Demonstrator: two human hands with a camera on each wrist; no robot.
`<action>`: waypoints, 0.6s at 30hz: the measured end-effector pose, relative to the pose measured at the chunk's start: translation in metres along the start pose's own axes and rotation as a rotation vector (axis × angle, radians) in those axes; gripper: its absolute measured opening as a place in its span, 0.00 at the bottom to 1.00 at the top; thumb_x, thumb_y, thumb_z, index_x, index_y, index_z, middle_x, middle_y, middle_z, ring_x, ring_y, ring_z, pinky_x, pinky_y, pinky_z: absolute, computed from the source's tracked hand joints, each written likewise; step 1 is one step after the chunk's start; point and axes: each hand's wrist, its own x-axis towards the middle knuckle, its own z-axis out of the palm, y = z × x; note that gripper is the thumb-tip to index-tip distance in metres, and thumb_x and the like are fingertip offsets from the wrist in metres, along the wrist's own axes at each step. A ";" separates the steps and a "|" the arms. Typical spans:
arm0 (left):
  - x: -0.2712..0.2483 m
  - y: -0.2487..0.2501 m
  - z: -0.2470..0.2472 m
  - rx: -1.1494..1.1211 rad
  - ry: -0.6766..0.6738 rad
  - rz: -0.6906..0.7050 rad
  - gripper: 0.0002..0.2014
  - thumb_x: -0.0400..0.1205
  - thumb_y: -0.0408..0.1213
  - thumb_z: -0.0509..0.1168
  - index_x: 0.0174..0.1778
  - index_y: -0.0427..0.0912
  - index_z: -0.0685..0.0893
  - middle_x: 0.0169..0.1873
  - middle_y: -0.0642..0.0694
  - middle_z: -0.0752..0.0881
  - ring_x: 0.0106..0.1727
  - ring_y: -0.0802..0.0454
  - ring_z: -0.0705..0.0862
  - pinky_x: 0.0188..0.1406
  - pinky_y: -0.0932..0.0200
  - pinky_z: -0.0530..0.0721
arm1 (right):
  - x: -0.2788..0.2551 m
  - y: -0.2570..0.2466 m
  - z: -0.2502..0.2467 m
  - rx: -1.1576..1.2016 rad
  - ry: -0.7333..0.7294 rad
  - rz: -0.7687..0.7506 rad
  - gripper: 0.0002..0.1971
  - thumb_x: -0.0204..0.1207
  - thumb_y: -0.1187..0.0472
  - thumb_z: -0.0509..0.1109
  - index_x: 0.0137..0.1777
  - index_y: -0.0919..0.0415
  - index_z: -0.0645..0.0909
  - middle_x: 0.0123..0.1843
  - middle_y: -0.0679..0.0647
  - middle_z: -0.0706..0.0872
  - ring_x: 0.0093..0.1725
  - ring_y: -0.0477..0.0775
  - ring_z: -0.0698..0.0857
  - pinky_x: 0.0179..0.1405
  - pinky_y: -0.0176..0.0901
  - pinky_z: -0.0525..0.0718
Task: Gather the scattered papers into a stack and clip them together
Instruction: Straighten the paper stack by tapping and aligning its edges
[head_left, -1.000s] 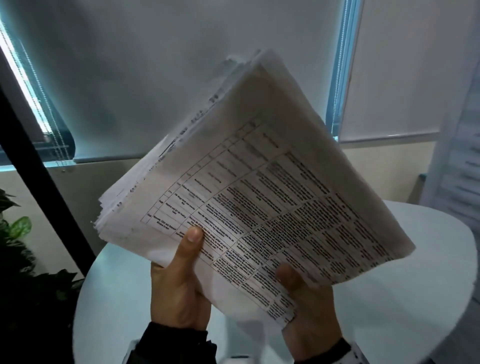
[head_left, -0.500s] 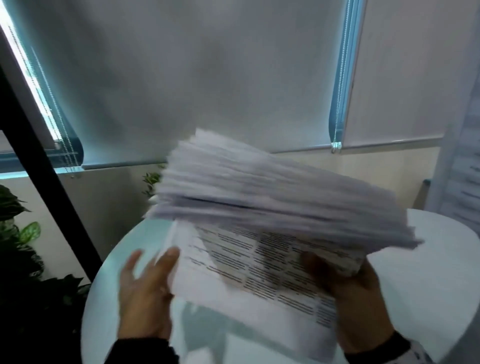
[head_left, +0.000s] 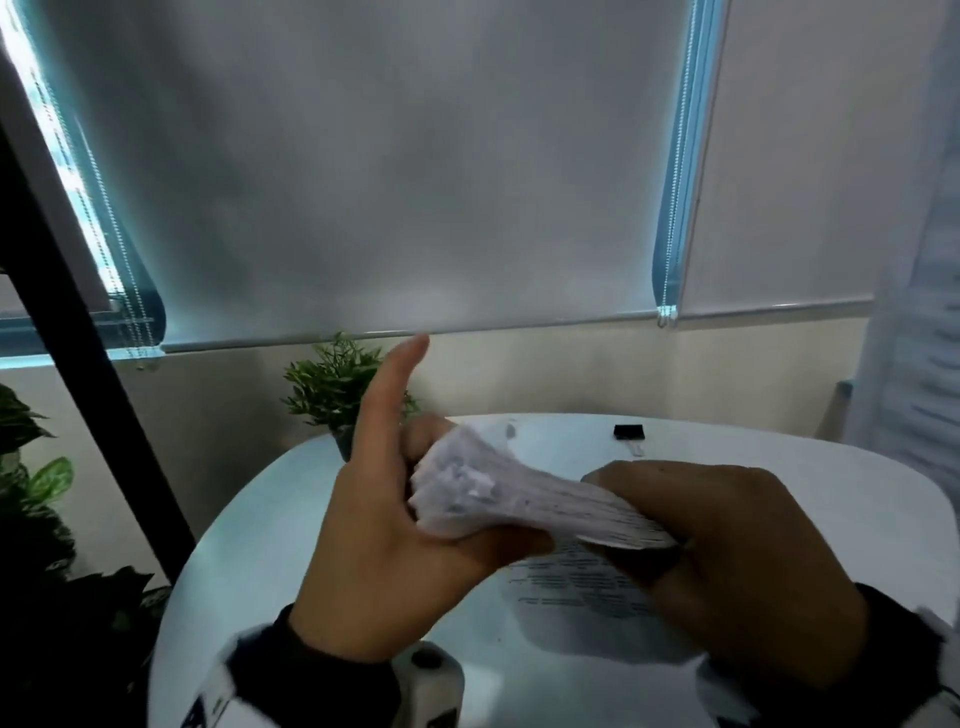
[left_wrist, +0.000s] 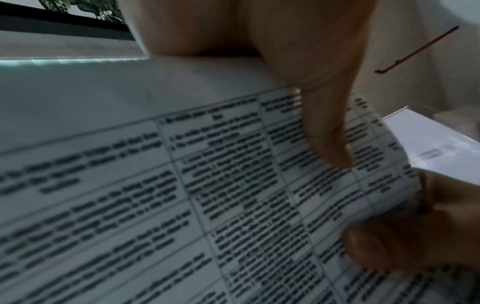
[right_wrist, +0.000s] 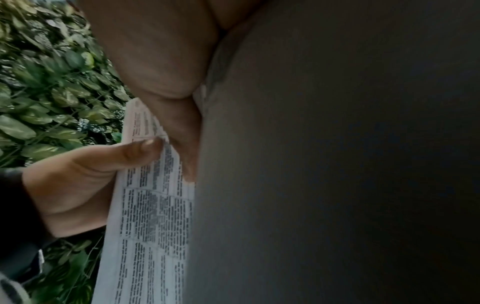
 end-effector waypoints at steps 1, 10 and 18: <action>-0.003 0.002 -0.003 -0.019 -0.018 -0.009 0.49 0.53 0.52 0.82 0.70 0.67 0.68 0.39 0.58 0.87 0.38 0.65 0.87 0.40 0.75 0.82 | 0.000 -0.001 -0.001 -0.017 -0.008 -0.025 0.08 0.69 0.48 0.65 0.45 0.44 0.84 0.31 0.41 0.85 0.27 0.46 0.83 0.20 0.40 0.79; -0.018 -0.010 -0.003 0.306 -0.006 0.169 0.09 0.72 0.49 0.70 0.44 0.51 0.87 0.40 0.62 0.88 0.36 0.64 0.86 0.31 0.76 0.77 | 0.007 -0.008 0.001 -0.135 0.071 0.061 0.13 0.65 0.53 0.69 0.51 0.44 0.81 0.39 0.41 0.88 0.37 0.52 0.88 0.33 0.49 0.82; -0.019 -0.007 0.008 0.351 0.079 0.057 0.20 0.67 0.45 0.62 0.56 0.51 0.76 0.34 0.85 0.79 0.31 0.91 0.74 0.29 0.92 0.66 | 0.000 -0.064 0.042 -0.217 0.189 -0.016 0.32 0.73 0.50 0.65 0.77 0.60 0.68 0.74 0.55 0.77 0.76 0.55 0.73 0.73 0.57 0.66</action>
